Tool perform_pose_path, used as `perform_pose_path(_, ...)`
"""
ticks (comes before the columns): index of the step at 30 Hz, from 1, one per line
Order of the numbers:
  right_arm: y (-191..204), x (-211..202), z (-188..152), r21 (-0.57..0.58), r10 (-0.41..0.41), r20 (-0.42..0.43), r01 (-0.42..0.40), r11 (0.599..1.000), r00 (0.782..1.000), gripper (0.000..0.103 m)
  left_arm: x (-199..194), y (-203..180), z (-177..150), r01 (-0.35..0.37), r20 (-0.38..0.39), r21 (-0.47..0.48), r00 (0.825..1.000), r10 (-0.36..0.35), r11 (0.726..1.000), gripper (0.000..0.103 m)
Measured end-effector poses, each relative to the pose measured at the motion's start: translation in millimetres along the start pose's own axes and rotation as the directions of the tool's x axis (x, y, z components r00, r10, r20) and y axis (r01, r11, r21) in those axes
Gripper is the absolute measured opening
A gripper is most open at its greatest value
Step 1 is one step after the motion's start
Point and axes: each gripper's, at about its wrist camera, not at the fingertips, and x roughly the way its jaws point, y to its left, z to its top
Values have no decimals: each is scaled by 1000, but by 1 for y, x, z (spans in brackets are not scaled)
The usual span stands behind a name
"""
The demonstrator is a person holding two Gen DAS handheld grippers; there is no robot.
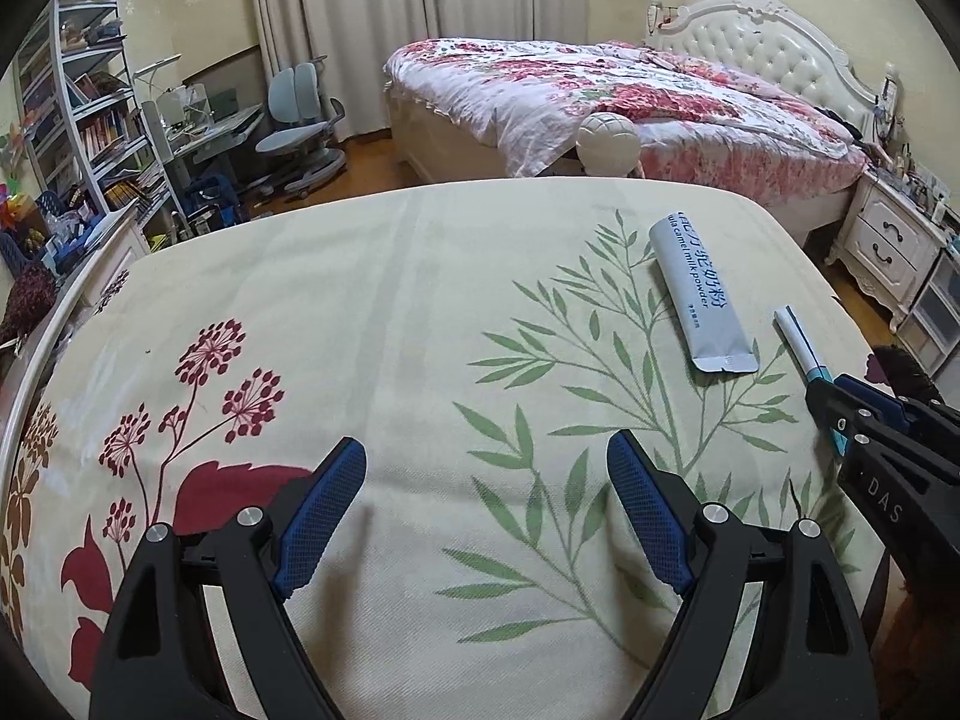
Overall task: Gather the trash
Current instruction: 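Grasp the teal tube with the right tool while the left tool grasps the white milk powder packet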
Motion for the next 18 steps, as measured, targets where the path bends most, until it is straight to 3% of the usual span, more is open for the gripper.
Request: perform_pose_path(18, -32, 24, 24, 10, 16, 7, -16, 1000, 1000, 20, 29, -53, 41, 65, 10, 31, 998, -65, 997, 82)
